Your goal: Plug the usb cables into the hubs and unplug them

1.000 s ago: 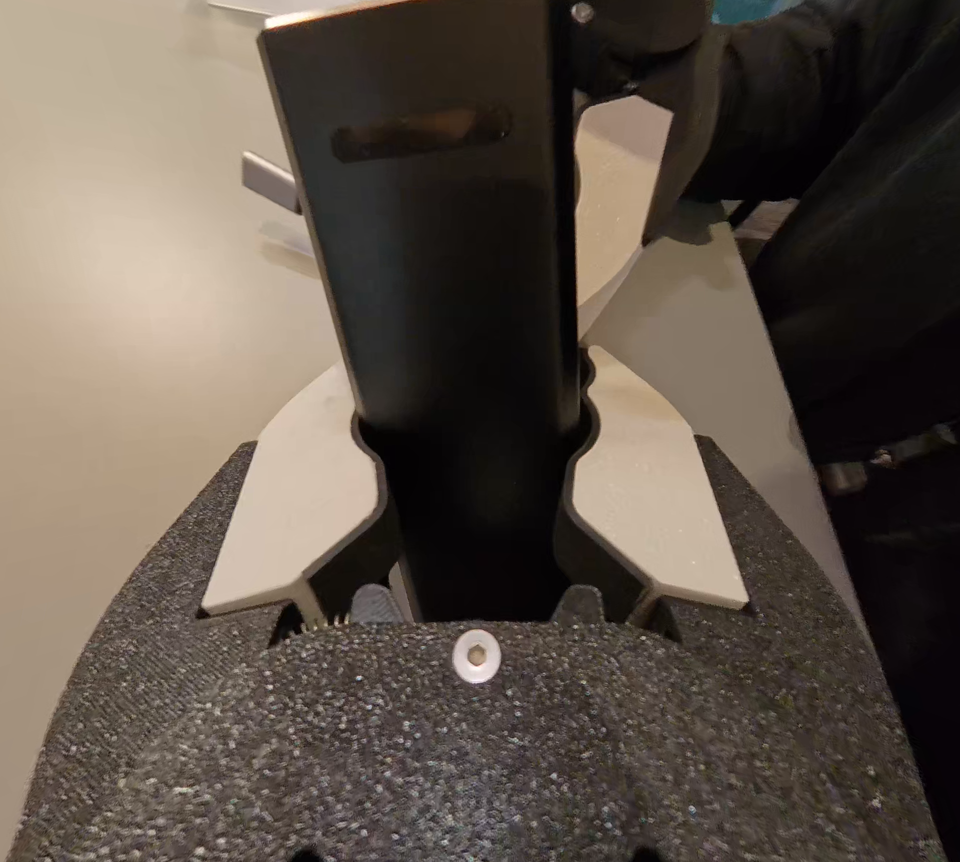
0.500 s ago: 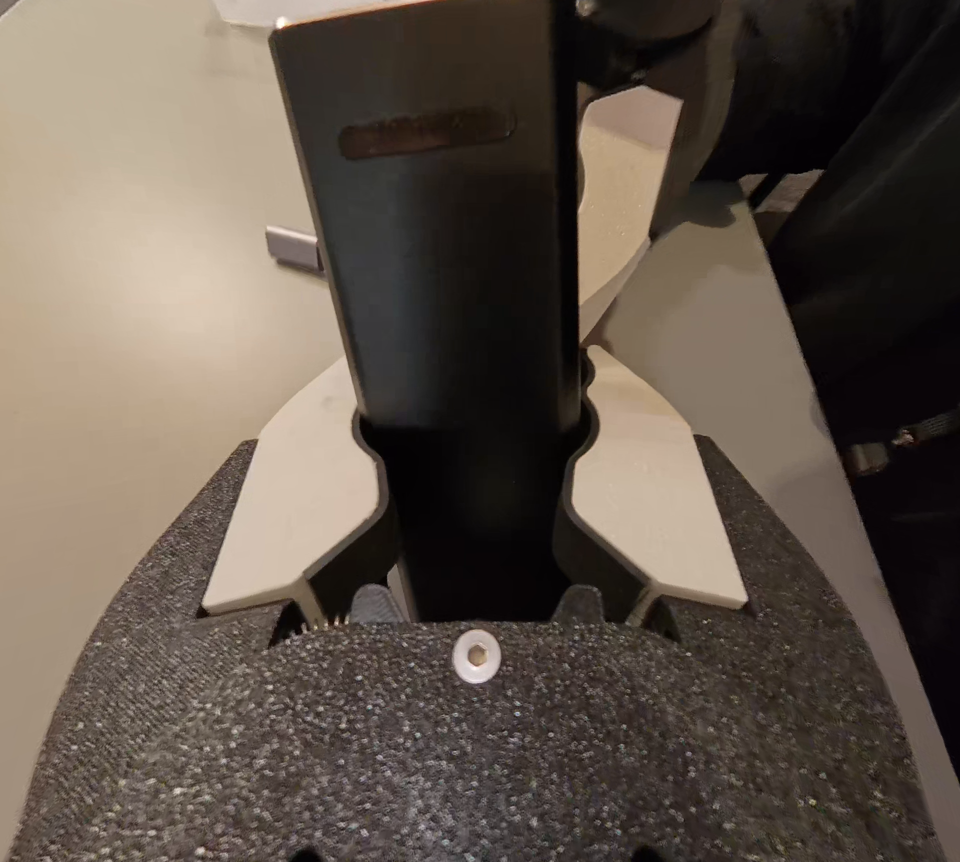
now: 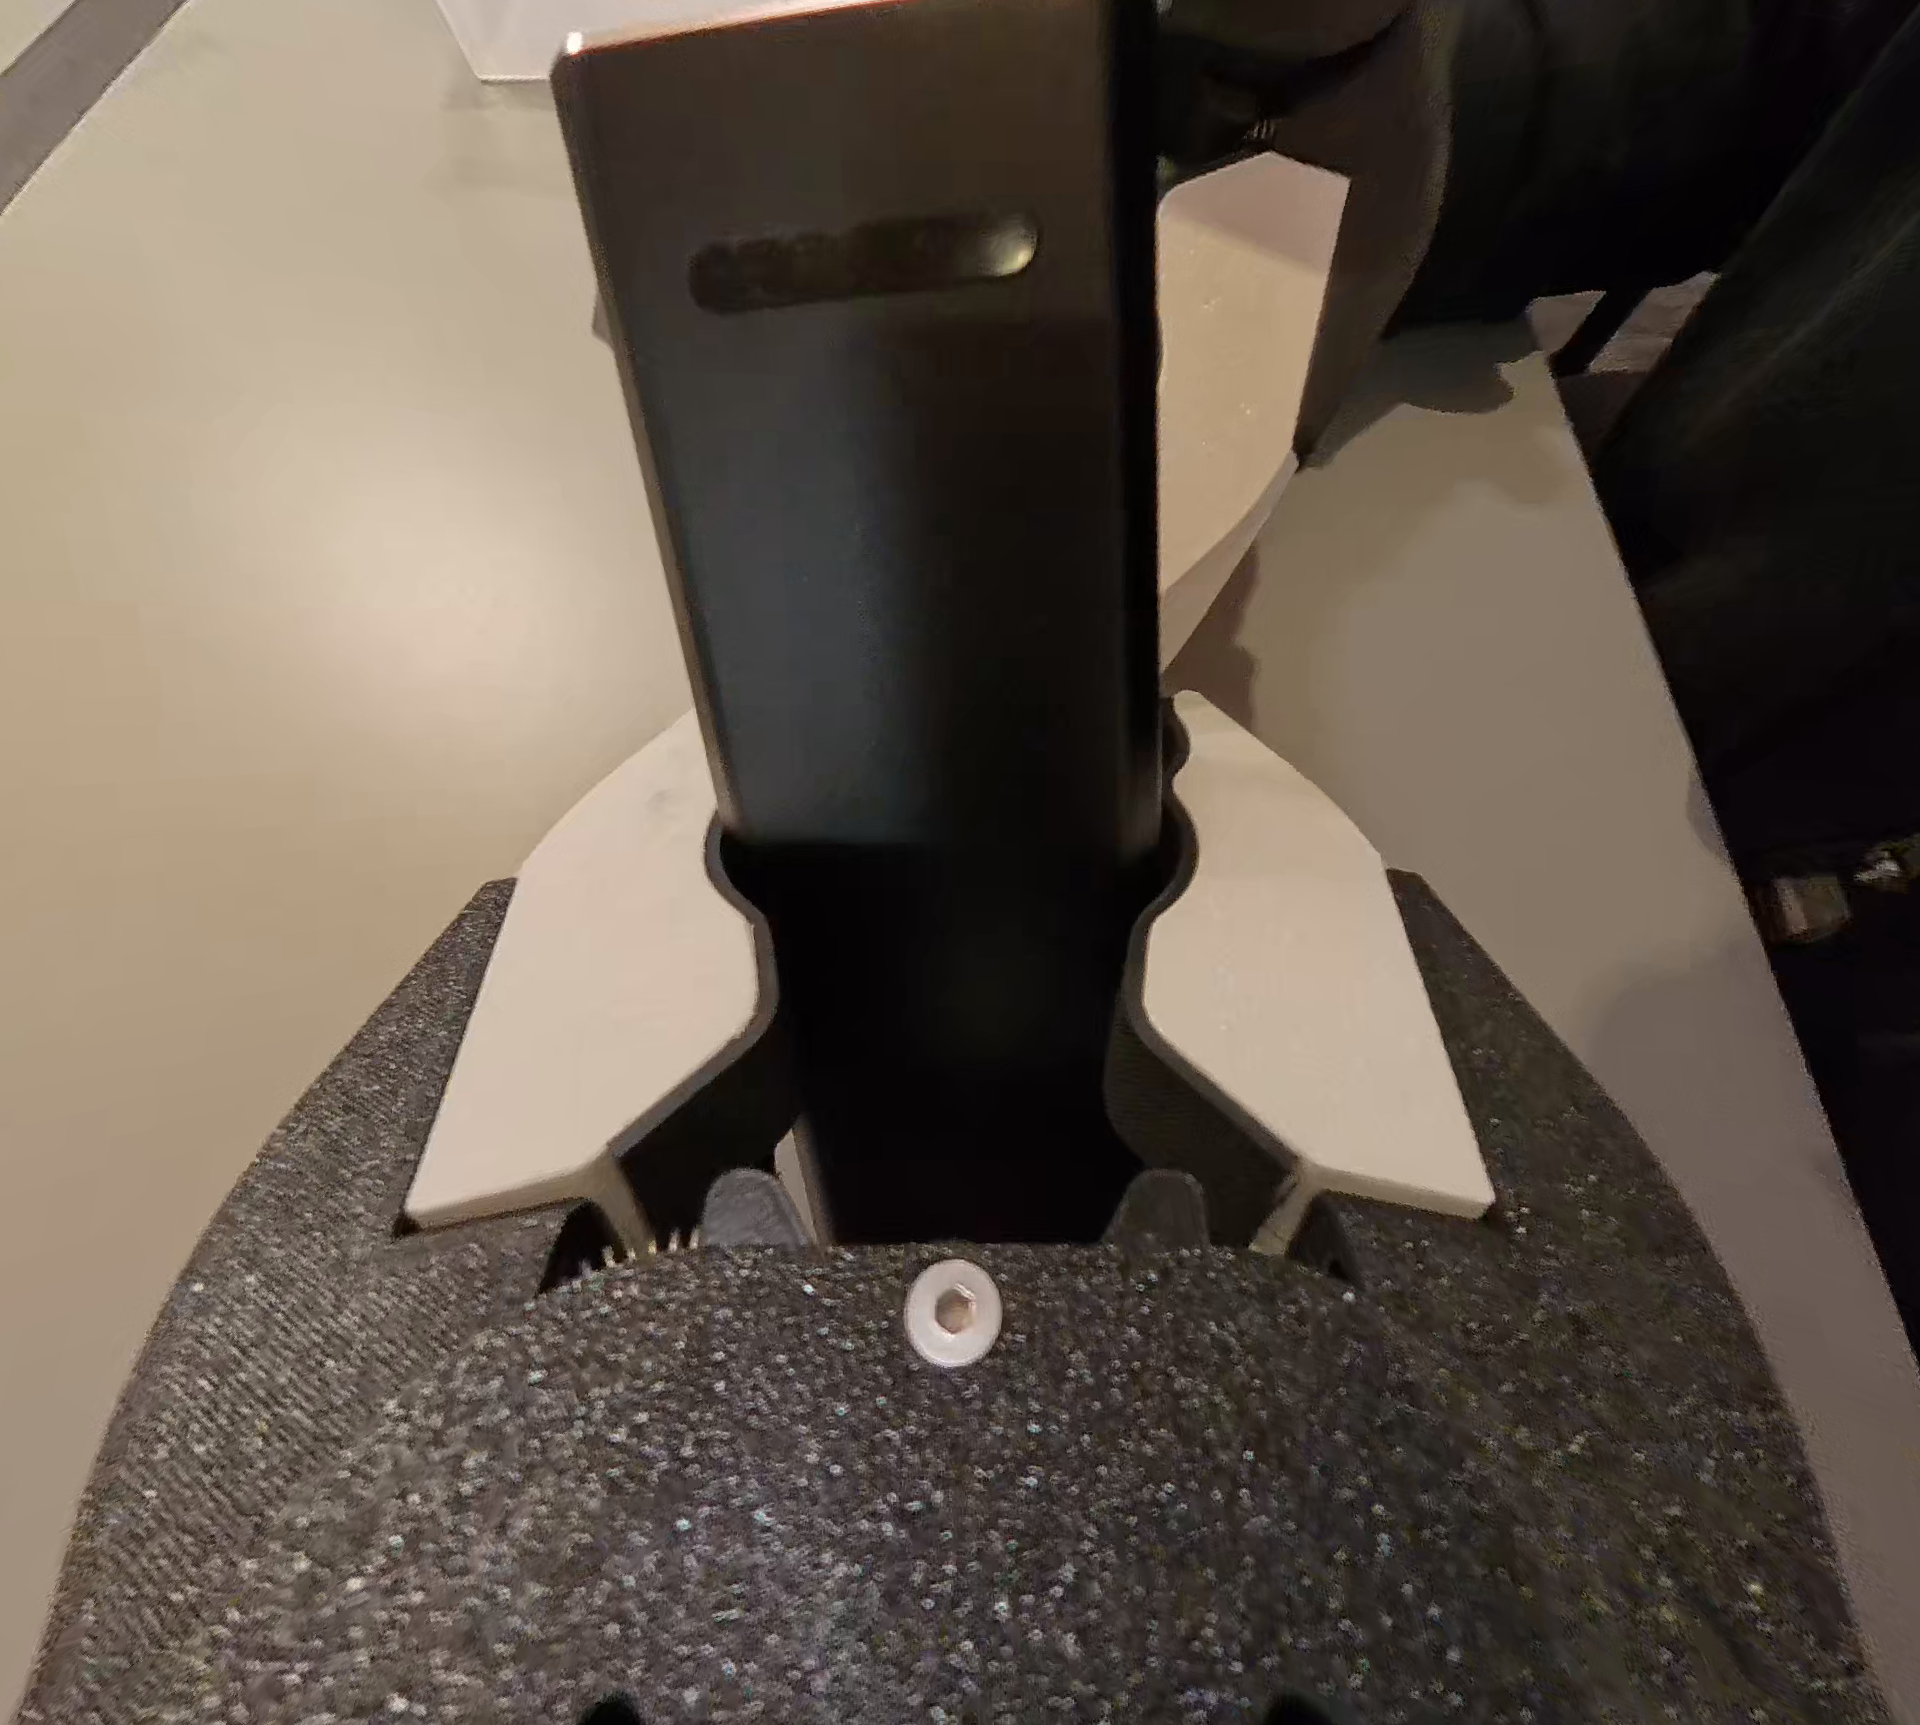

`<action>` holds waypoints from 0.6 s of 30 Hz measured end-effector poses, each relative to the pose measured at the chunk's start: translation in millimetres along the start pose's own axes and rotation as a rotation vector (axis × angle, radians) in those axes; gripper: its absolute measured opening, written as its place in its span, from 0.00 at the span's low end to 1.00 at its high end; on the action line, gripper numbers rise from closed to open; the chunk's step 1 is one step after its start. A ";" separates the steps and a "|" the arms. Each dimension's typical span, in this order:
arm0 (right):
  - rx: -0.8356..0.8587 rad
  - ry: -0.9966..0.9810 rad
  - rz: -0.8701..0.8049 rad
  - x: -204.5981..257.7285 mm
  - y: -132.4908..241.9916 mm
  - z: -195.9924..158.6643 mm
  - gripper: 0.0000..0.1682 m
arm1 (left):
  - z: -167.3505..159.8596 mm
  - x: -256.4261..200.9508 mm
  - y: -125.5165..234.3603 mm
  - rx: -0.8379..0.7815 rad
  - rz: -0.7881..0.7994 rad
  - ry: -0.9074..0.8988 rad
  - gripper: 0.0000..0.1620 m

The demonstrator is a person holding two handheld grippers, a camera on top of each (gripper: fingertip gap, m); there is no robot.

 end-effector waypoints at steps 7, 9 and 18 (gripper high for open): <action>-0.027 -0.020 0.014 0.2 0.6 1.6 0.10 | -0.9 1.4 3.5 -0.048 -0.079 0.046 0.45; -0.032 0.038 0.012 1.1 4.2 0.5 0.11 | 0.5 0.9 1.7 -0.049 -0.093 0.046 0.45; 0.009 -0.155 0.055 -7.0 0.2 -2.9 0.11 | -3.6 7.1 4.9 -0.074 -0.109 0.081 0.44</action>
Point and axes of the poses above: each gripper's, where its closed fingertips meet, y back along the fingers, z out of its top, x = y × z across the jaws, the point moved 10 cm from there along y, back along the fingers, and after that the axes turned 6 degrees about -z, right-handed, at the moved point
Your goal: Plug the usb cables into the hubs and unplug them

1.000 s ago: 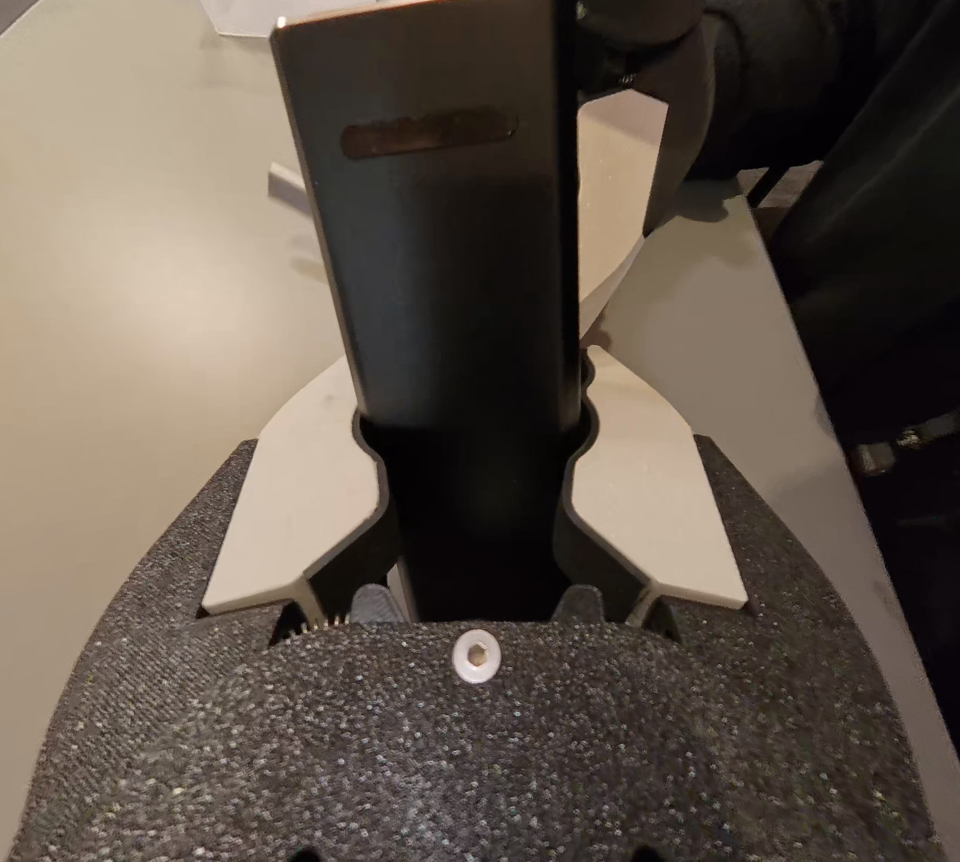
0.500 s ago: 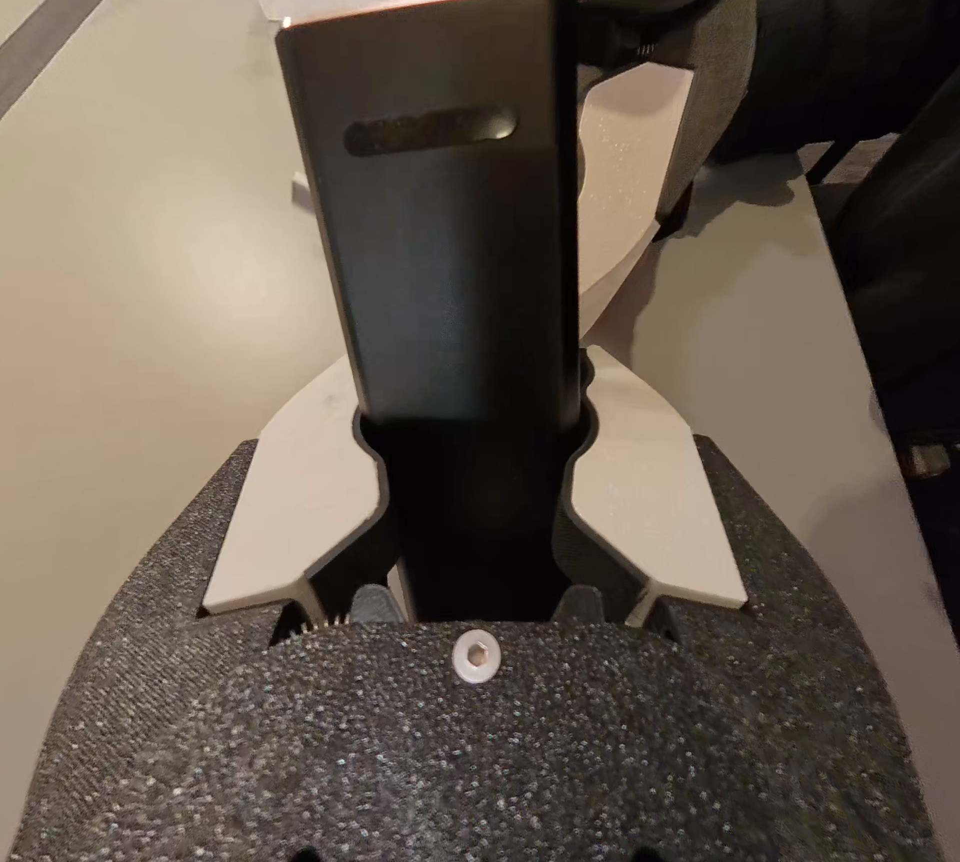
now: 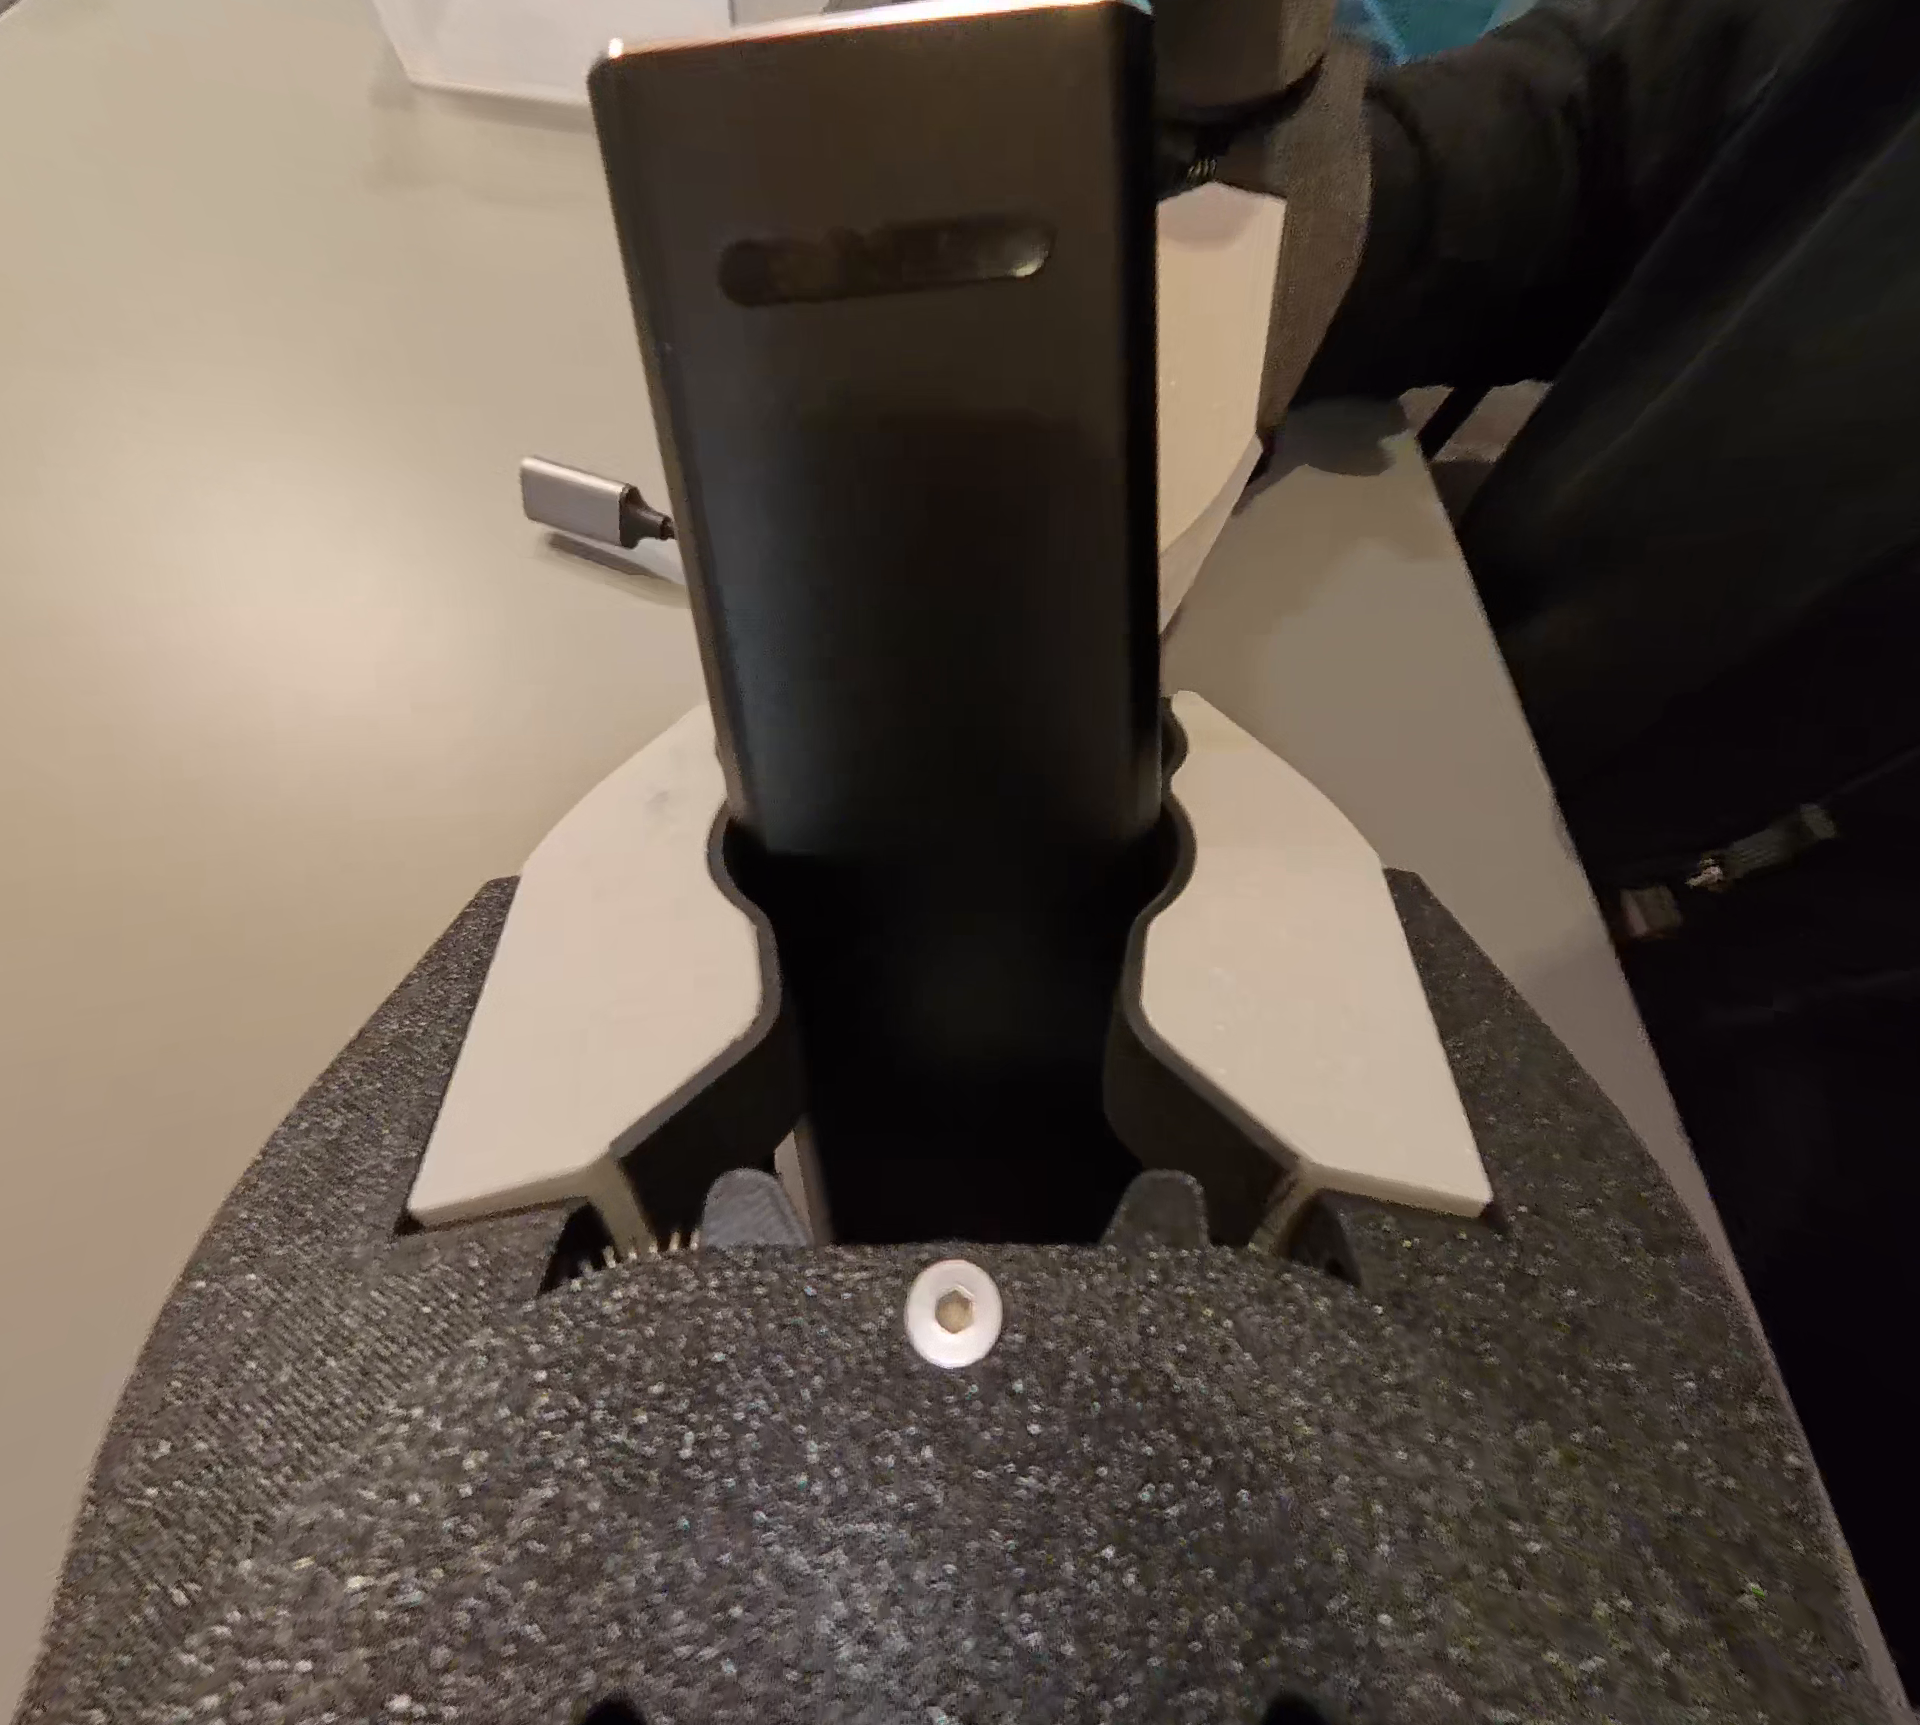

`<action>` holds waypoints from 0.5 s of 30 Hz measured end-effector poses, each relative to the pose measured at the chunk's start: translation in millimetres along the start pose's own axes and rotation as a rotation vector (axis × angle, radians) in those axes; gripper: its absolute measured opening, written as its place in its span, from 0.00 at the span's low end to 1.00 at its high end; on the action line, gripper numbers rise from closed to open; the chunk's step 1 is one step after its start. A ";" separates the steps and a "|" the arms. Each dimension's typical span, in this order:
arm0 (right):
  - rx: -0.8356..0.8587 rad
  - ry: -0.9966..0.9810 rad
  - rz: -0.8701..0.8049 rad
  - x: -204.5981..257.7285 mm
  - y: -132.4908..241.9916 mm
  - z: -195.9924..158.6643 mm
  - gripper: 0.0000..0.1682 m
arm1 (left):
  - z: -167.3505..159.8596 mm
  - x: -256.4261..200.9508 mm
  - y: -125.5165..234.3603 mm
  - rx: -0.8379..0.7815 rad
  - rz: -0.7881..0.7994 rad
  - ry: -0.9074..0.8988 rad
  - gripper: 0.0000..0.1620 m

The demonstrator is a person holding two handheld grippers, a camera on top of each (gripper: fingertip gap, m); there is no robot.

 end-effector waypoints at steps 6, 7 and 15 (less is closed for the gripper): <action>0.034 0.051 -0.040 -1.4 -9.6 -8.3 0.10 | -11.2 8.7 -5.2 0.024 -0.013 0.095 0.44; 0.045 0.054 -0.053 -1.8 -11.8 -10.3 0.10 | -12.3 10.0 -6.2 0.036 -0.008 0.108 0.44; 0.020 0.040 -0.094 -5.6 -17.2 -13.6 0.10 | -14.4 15.0 -12.8 0.051 -0.018 0.184 0.44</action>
Point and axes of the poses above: each gripper's, where its closed fingertips meet, y back along the fingers, z out of its top, x = y × z across the jaws, the point moved 10 cm from there along y, back along the fingers, and after that the axes turned 6 degrees about -z, right-handed, at the moved point
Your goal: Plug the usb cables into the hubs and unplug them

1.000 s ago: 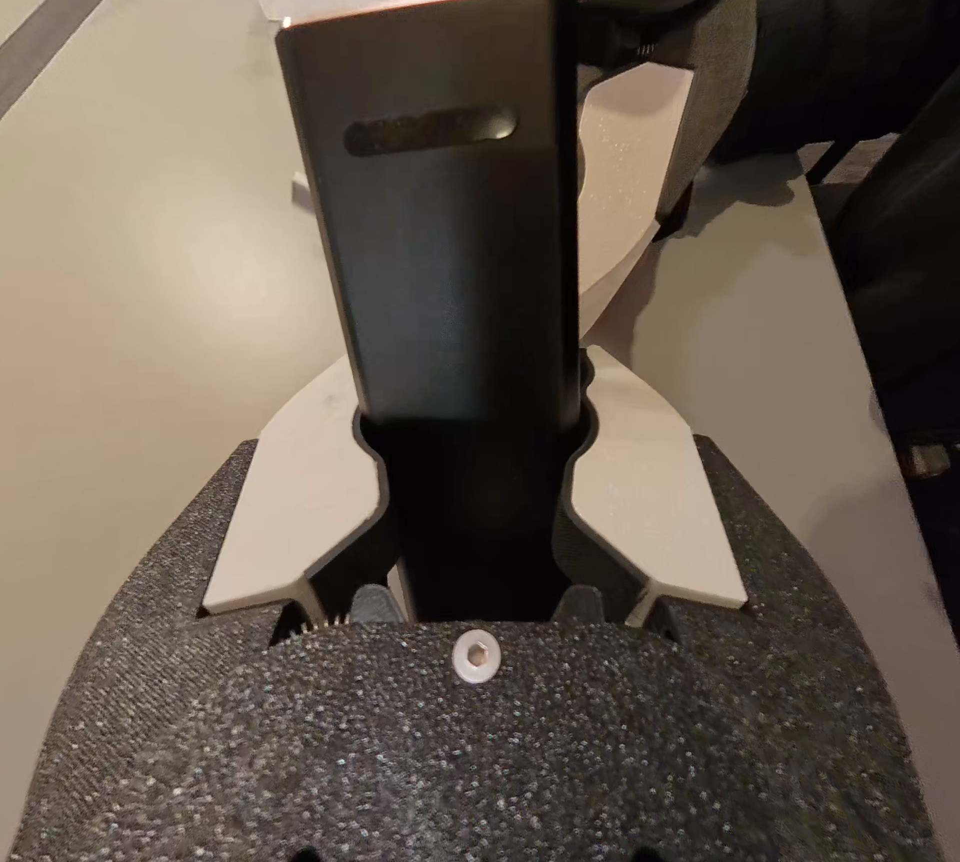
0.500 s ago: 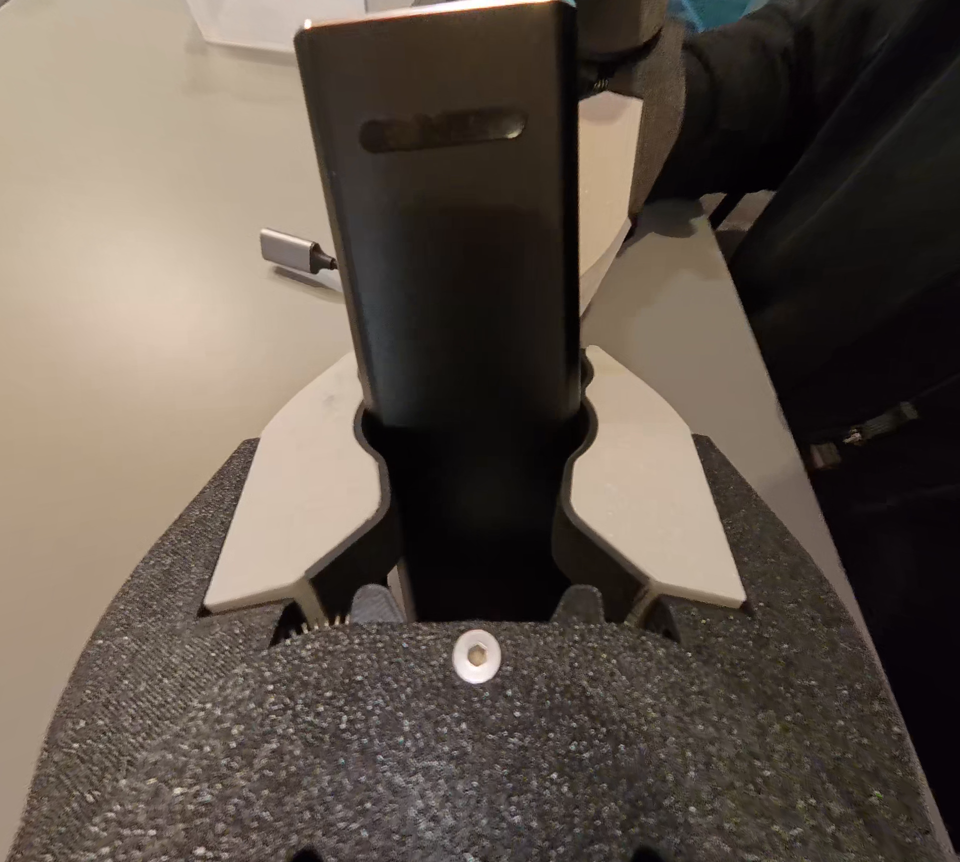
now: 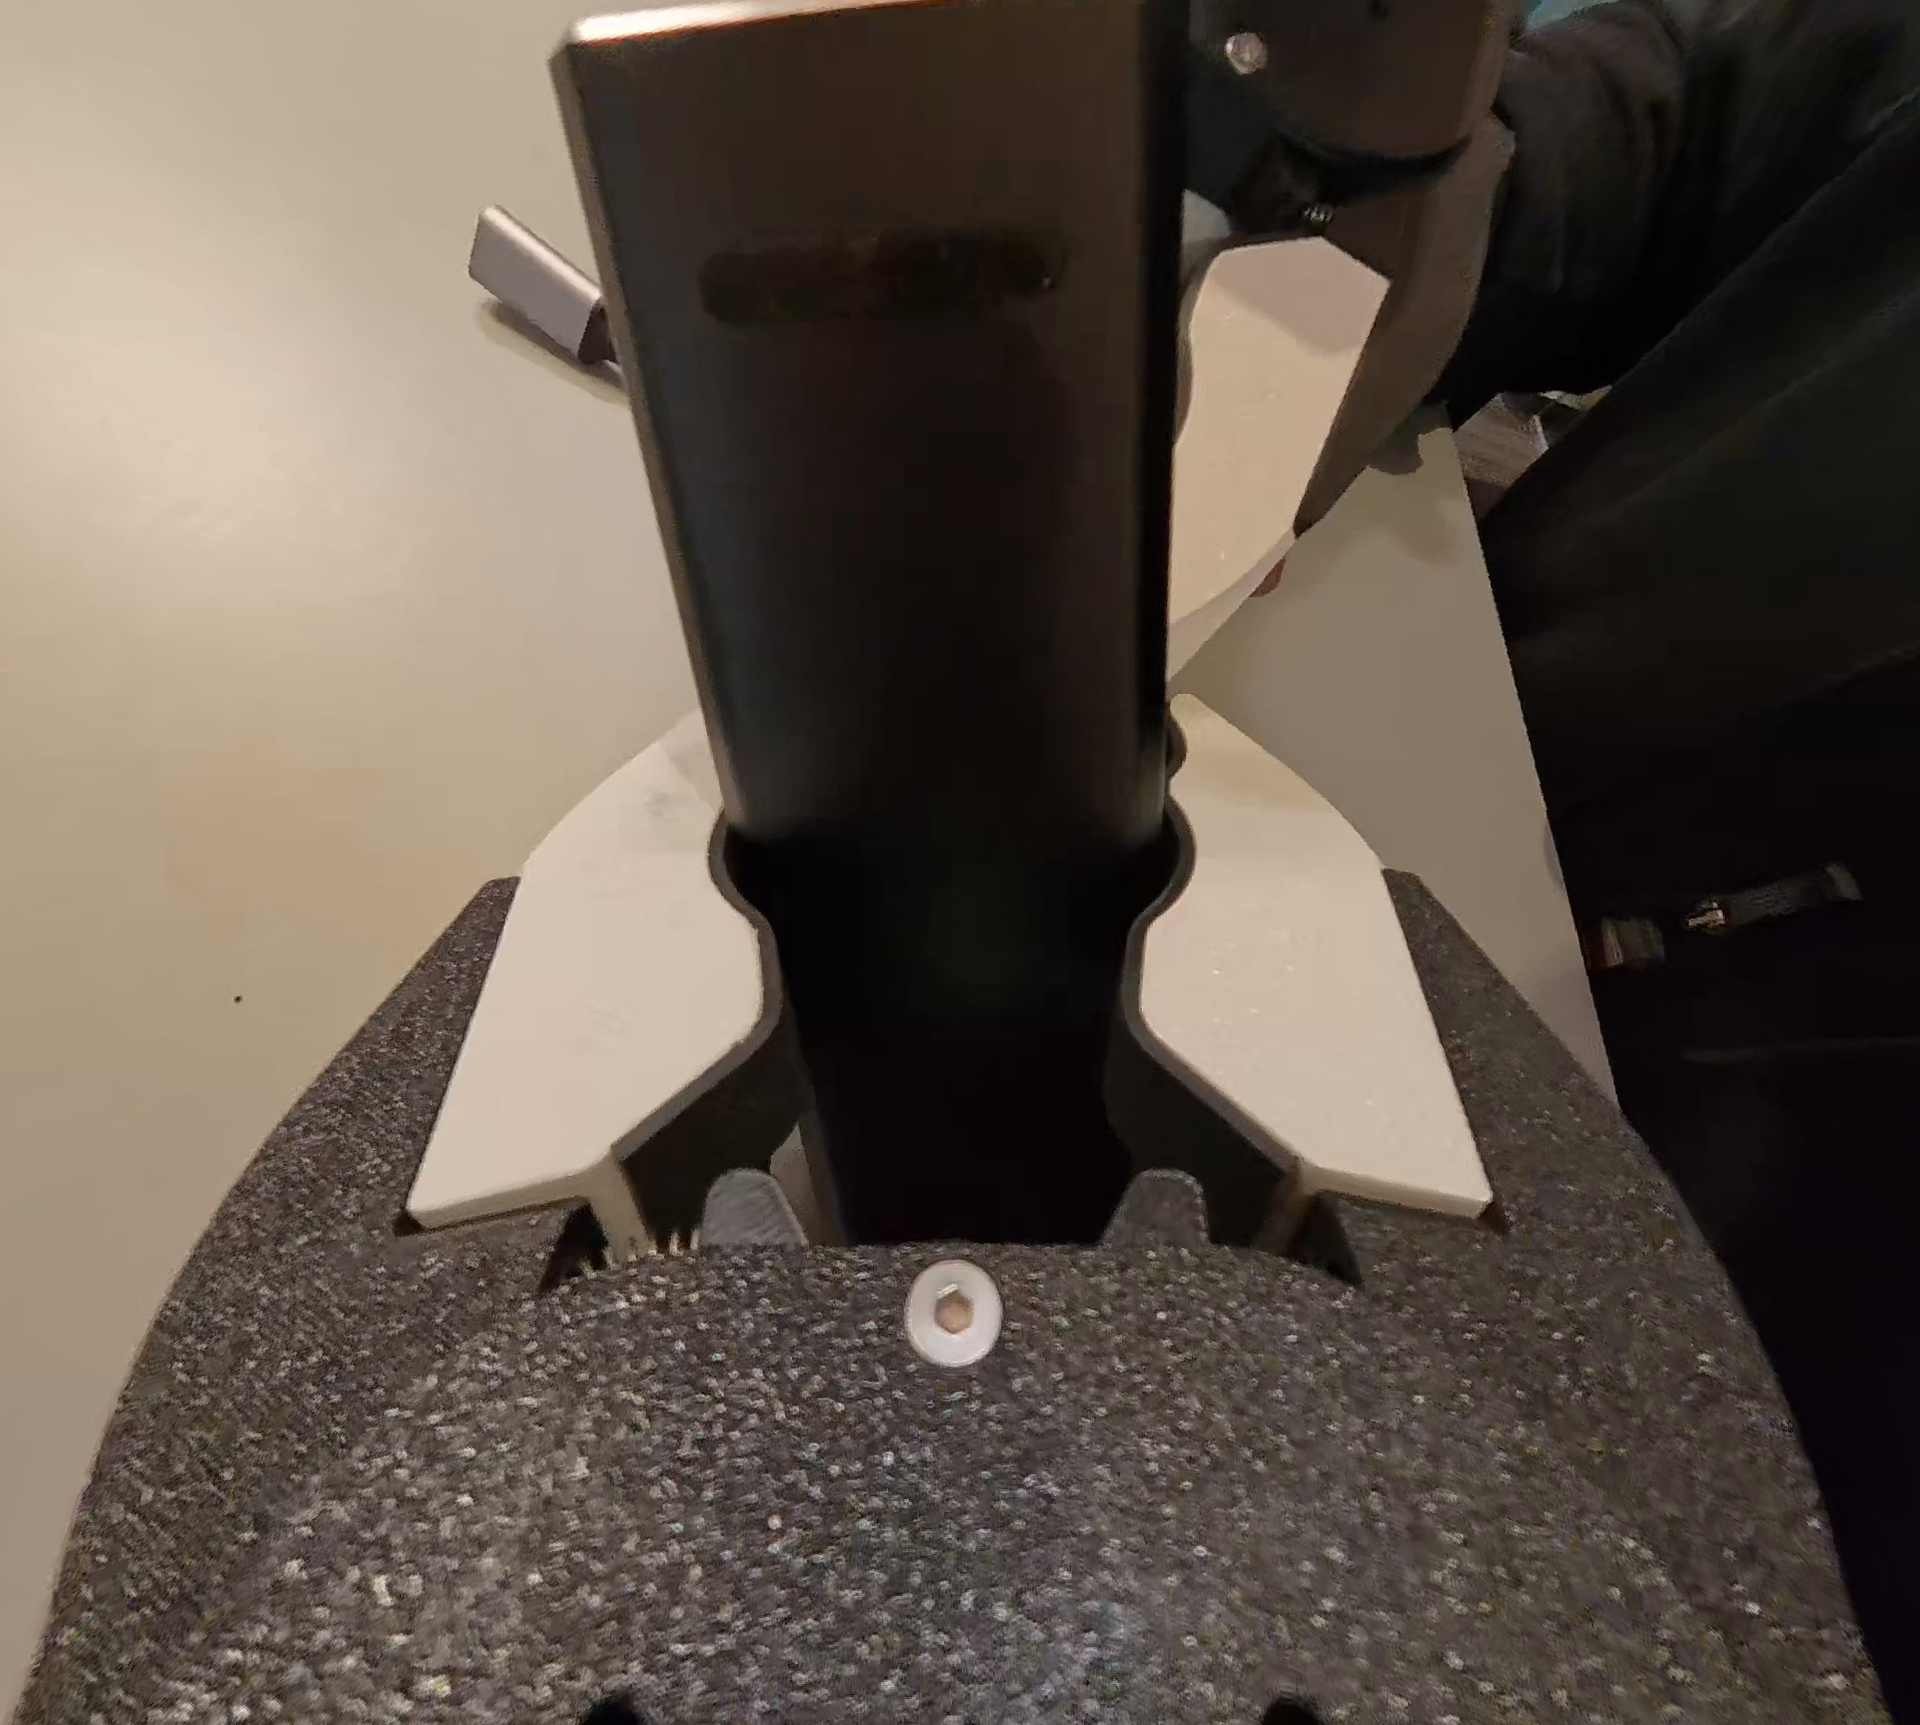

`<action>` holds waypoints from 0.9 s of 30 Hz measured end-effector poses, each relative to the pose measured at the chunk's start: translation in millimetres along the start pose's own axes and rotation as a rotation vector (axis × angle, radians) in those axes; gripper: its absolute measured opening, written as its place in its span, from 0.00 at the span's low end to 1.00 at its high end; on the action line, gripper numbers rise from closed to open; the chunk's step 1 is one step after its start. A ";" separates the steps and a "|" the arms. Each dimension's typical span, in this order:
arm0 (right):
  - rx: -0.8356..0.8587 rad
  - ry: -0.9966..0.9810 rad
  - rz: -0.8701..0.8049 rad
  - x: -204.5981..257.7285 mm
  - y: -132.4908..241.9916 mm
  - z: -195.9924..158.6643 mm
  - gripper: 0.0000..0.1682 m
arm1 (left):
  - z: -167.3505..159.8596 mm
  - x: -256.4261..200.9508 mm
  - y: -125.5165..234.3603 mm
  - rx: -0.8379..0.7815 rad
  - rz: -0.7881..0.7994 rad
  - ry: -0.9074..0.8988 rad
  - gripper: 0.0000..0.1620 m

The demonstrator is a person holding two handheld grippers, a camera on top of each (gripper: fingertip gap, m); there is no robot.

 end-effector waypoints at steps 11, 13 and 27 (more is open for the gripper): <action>0.008 0.038 0.081 6.7 5.8 11.4 0.10 | 5.7 -11.9 6.2 -0.012 -0.018 -0.115 0.45; 0.001 0.086 0.099 6.5 7.6 9.7 0.10 | 6.1 -12.3 4.1 -0.006 -0.029 -0.124 0.45; -0.004 -0.056 0.107 2.3 9.5 14.7 0.10 | 10.1 -12.7 11.6 -0.021 0.017 -0.139 0.45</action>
Point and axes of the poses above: each gripper's, where its closed fingertips meet, y back along the fingers, z out of its top, x = y × z across the jaws, the point moved 10 cm from there along y, back along the fingers, and after that the axes turned 6 degrees about -z, right-handed, at the moved point
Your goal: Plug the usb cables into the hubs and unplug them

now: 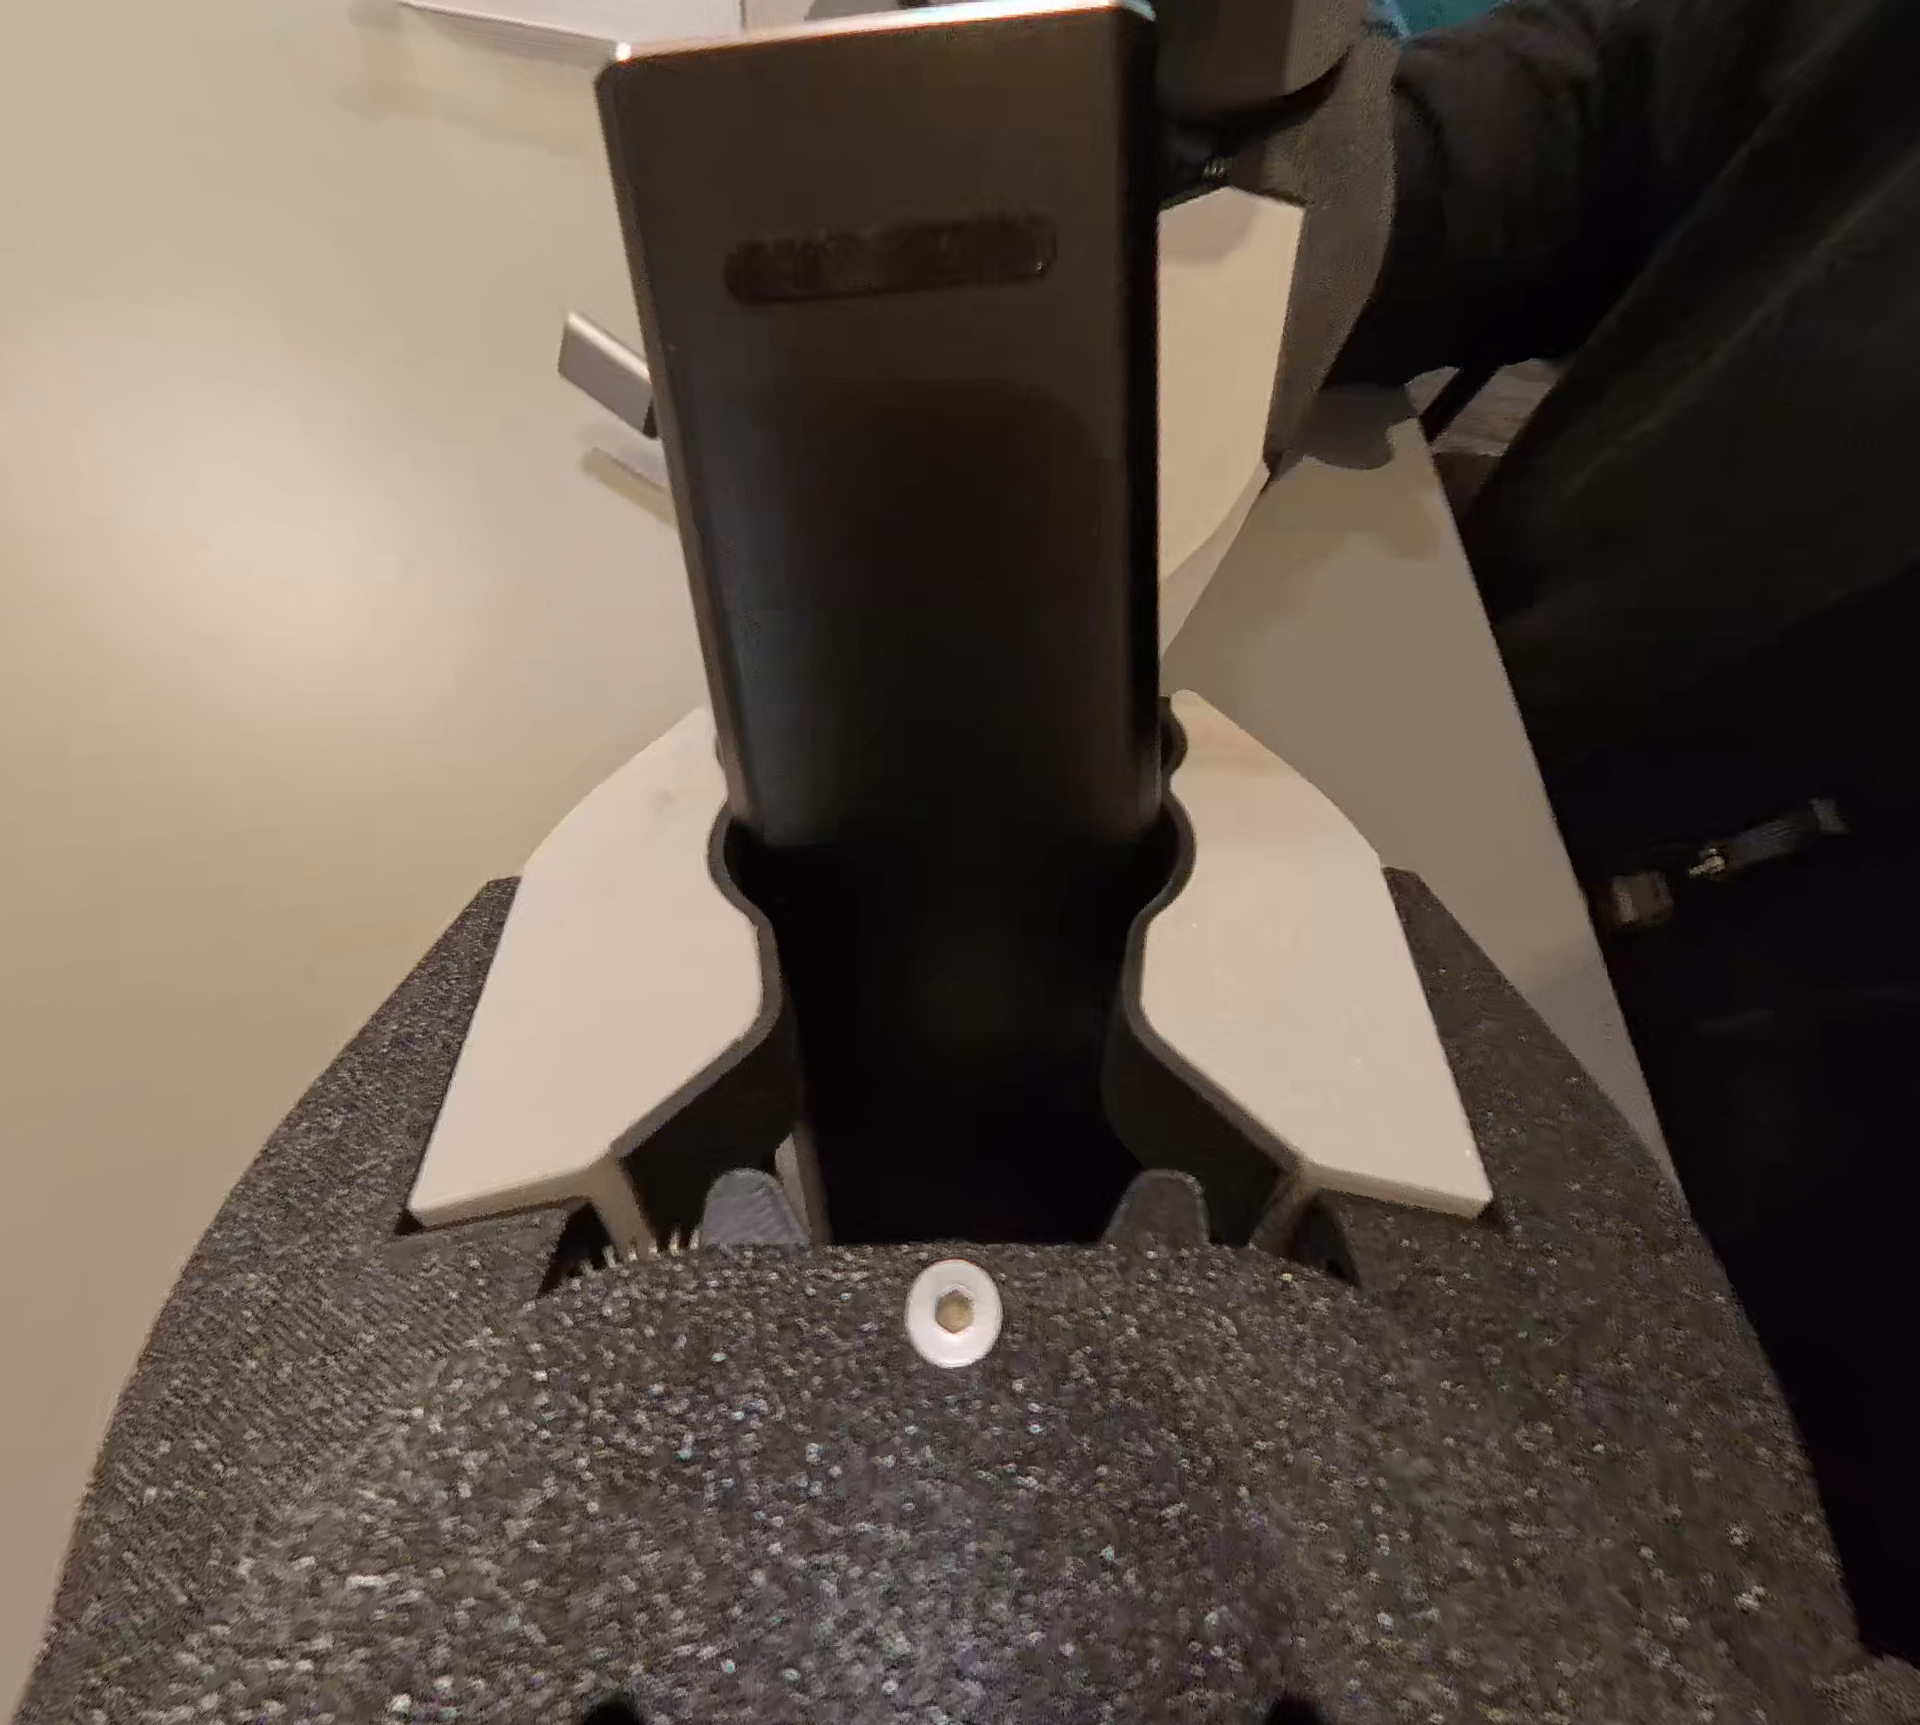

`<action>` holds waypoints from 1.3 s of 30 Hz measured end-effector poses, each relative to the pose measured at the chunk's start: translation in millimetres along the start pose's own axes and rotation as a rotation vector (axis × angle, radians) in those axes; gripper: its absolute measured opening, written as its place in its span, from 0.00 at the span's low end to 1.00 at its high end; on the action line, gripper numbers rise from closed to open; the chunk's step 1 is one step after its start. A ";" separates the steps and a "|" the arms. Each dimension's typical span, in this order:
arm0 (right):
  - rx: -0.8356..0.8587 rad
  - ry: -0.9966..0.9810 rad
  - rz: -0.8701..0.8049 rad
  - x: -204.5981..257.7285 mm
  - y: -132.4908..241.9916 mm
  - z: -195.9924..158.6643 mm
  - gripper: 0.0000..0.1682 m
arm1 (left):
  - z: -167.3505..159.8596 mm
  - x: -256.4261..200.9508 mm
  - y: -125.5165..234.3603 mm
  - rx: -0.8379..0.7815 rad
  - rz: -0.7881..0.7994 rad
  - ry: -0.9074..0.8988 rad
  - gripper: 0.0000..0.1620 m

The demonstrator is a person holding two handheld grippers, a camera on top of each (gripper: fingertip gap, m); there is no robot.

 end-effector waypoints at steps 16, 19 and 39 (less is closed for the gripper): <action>-0.029 0.059 -0.029 10.1 1.5 8.1 0.10 | -0.6 -4.5 10.1 -0.050 -0.066 -0.003 0.44; -0.050 0.186 0.001 12.6 7.5 7.6 0.10 | 3.6 -7.0 4.8 -0.053 -0.102 -0.017 0.45; -0.072 -0.034 -0.003 7.3 2.7 -10.4 0.10 | -4.6 0.3 1.0 -0.051 -0.141 0.046 0.45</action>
Point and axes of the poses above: each gripper's, where its closed fingertips meet, y back along the fingers, z out of its top, x = y × z across the jaws, the point moved 10 cm from there along y, back along the fingers, and after that the axes turned 6 degrees about -z, right-handed, at the moved point
